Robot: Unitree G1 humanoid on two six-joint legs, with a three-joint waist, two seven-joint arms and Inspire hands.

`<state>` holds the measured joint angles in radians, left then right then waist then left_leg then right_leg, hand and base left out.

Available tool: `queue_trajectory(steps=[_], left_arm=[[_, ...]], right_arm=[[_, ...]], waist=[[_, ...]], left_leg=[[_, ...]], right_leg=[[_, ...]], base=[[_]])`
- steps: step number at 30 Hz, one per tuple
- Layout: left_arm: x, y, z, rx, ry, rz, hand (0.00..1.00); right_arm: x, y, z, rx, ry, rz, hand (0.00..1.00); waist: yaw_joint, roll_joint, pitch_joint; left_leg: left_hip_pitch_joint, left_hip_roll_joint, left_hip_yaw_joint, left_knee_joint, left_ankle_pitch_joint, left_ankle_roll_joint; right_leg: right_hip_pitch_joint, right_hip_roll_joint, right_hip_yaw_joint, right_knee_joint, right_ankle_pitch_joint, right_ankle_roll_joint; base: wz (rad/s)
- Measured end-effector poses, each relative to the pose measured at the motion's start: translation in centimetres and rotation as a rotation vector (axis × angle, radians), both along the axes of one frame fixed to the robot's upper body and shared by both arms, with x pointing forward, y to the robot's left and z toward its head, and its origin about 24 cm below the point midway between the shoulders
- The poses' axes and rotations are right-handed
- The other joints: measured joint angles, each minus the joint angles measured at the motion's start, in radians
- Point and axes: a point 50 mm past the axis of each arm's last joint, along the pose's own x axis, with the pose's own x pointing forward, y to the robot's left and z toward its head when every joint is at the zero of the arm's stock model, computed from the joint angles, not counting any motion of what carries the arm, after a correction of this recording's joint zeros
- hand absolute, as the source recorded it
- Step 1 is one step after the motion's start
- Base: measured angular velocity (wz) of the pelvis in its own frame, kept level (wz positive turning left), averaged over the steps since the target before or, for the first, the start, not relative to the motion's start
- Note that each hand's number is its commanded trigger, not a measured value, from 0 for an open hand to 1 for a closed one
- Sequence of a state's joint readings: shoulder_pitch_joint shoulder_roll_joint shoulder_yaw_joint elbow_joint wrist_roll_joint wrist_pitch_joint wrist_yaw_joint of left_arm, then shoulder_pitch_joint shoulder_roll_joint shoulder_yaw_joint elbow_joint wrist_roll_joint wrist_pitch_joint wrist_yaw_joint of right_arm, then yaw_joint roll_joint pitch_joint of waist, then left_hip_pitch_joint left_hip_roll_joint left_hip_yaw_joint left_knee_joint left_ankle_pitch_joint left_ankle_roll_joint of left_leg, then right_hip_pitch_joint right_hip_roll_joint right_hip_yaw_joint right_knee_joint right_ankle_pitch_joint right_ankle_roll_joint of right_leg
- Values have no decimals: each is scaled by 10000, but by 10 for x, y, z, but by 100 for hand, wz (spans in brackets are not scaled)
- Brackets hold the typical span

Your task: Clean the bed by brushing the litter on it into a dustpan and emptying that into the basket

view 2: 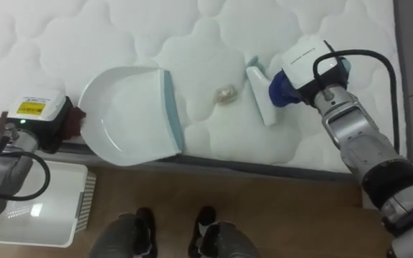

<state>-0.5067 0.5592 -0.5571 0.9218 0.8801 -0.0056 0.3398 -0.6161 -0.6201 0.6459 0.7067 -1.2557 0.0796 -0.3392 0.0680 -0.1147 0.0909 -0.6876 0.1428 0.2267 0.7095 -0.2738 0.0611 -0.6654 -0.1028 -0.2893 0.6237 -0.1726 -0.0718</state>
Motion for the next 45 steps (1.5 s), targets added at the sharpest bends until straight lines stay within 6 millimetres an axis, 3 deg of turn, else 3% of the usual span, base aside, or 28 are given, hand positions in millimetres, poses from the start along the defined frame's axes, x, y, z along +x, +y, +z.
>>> queue_trajectory(steps=[13,18,28,45], left_arm=[[-5,0,-3,1090,-235,-505,100],[-7,2,-5,1130,-177,-419,100],[-7,2,-6,1123,-140,-455,100],[-8,0,-7,1158,-226,-615,100]], right_arm=[[-3,30,0,1293,-73,964,100],[-3,39,-3,2038,100,1019,100],[-3,56,-10,3268,761,1115,100],[-6,60,-14,5331,2006,541,100]], waist=[[-36,-42,-30],[-57,-127,-124],[-86,-149,-139],[-72,-70,-115]], left_leg=[[78,10,82,-60,43,-65],[123,21,120,-92,48,-70],[130,-9,124,-125,48,-68],[111,-32,142,-147,45,-71]], right_leg=[[2,20,76,-1,-69,-78],[28,30,97,-20,-66,-79],[14,-10,99,5,-67,-77],[-46,-48,91,71,-155,-78]], base=[[-1],[-2],[0],[0]])
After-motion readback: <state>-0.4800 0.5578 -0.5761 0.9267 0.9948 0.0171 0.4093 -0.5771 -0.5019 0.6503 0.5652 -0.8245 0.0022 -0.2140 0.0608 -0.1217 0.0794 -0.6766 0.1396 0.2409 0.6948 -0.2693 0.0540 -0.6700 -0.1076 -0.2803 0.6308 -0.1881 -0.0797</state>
